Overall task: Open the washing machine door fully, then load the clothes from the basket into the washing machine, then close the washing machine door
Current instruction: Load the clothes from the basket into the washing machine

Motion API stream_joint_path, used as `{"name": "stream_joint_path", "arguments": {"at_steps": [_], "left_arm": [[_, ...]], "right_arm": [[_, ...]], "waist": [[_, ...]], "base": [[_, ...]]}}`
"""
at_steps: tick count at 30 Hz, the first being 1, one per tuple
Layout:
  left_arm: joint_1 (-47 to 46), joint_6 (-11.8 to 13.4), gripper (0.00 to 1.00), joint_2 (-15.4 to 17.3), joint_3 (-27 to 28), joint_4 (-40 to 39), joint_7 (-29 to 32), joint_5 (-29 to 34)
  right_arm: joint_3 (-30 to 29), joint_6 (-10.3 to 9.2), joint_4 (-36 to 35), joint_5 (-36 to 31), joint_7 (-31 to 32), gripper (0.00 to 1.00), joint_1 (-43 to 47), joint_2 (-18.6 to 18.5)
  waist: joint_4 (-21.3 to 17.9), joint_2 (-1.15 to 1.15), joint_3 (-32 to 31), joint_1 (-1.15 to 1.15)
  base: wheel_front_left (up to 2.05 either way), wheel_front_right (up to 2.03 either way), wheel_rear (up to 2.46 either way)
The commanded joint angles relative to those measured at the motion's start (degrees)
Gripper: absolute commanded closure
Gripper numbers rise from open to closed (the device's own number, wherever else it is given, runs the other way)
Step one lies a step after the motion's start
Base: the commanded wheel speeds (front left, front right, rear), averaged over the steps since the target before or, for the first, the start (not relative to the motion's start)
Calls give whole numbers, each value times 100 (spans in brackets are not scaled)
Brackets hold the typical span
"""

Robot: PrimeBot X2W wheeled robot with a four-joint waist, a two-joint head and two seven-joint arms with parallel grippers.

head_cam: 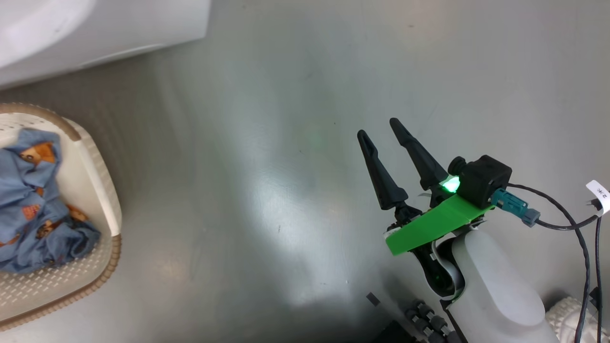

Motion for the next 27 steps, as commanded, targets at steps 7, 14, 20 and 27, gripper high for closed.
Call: {"name": "stream_joint_path", "arguments": {"at_steps": [7,14,20,27], "left_arm": [[662,55,0,285,217,-217,-319,-133],[1372,96,0,205,283,-379,-593,-315],[2028,122,0,163,341,-642,-1076,-359],[2792,263,0,0,454,-1004,-1432,-416]], "right_arm": [[-15,17,-26,-113,-42,0,311,44],[-121,17,67,-262,-42,0,453,44],[-172,17,112,-358,-42,0,559,44],[-207,17,149,-443,-42,0,676,44]], "waist": [[176,0,-360,0],[320,0,-728,0],[412,0,-1011,0],[499,0,-1264,0]], "base": [[0,0,0],[0,0,0],[0,0,0],[0,0,0]]}}
